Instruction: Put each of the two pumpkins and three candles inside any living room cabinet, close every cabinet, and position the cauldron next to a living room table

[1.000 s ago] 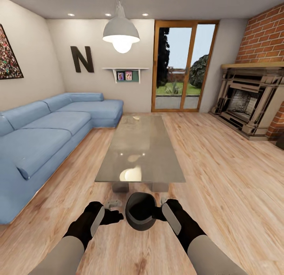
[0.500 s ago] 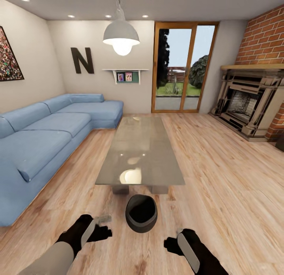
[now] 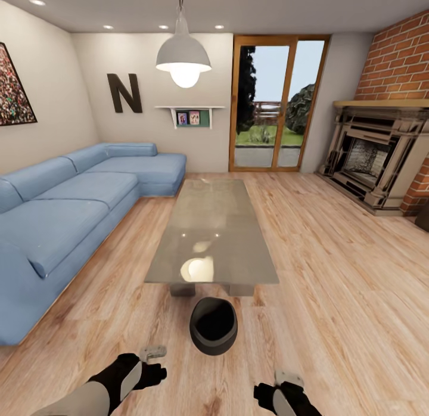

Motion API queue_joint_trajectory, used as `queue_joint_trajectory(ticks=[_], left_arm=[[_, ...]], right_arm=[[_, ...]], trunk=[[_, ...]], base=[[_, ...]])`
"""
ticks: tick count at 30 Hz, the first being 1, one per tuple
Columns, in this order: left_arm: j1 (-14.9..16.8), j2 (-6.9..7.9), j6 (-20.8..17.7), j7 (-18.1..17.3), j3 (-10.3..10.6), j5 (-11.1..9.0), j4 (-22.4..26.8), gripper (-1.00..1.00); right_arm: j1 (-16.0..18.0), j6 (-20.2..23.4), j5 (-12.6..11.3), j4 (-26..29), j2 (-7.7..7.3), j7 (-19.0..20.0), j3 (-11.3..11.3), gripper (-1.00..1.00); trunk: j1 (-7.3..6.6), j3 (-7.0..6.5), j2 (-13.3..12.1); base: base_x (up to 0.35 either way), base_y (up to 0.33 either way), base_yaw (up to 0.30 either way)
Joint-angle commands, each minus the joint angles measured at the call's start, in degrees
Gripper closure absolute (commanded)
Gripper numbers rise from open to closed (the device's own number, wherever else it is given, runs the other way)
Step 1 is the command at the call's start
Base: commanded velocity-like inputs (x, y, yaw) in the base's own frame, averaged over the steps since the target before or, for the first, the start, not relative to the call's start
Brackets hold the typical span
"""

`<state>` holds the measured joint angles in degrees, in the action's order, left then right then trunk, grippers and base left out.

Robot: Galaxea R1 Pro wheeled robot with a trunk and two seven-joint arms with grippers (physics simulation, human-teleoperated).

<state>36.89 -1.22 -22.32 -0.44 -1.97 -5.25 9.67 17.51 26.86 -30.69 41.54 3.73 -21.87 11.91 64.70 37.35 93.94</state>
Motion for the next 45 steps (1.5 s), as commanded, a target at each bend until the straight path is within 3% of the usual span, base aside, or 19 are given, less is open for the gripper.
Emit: queue_joint_trajectory(ticks=[1, 5, 7, 11, 15, 25, 45], left_arm=[[0.0, -0.01, -0.1, 0.2, -0.2, -0.5, -0.1, -1.0], [-1.6, 0.2, 1.9, 2.7, -0.1, -0.5, -0.3, -1.0], [-4.2, 0.65, 6.2, 4.9, -0.1, -0.5, -2.1, -1.0], [-5.0, 1.2, 12.0, 5.4, -0.1, -0.5, -6.7, -1.0], [-6.8, 1.56, 13.6, 5.5, 0.0, -0.5, -8.0, -1.0], [-7.2, 1.66, 15.0, 5.6, 0.0, -0.5, -8.1, -1.0], [-7.3, 1.66, 15.2, 5.6, 0.8, -0.5, -8.1, -1.0]], right_arm=[[0.0, -1.3, -0.5, -1.3, -0.04, -0.6, 0.2, -1.0], [0.0, -7.5, -0.5, -6.2, -0.04, -0.5, 0.3, -1.0], [0.0, -12.5, -0.6, -9.7, -0.04, -0.5, 0.4, -1.0], [0.0, -18.1, -0.9, -14.1, 0.04, -0.6, 0.6, -1.0], [0.0, -22.9, -0.9, -18.9, 0.24, -0.6, 0.5, -1.0], [0.0, -23.8, -0.4, -19.4, 0.67, -1.1, 0.5, -1.0], [0.0, -23.9, -1.0, -19.3, 0.16, -1.0, 0.3, -1.0]], trunk=[[-0.23, -0.13, -0.4], [-1.11, -0.85, -2.0], [-1.55, -1.21, -2.8], [-2.43, -1.99, -4.4], [-3.31, -3.03, -6.0], [-5.5, -5.75, -10.0], [-9.9, -10.68, -18.0]], base=[[0.0, 0.0, 0.0], [0.0, 0.0, 0.0], [0.0, 0.0, 0.0], [0.0, 0.0, 0.0], [0.0, 0.0, 0.0], [0.0, 0.0, -0.052], [0.0, 0.0, -0.034]])
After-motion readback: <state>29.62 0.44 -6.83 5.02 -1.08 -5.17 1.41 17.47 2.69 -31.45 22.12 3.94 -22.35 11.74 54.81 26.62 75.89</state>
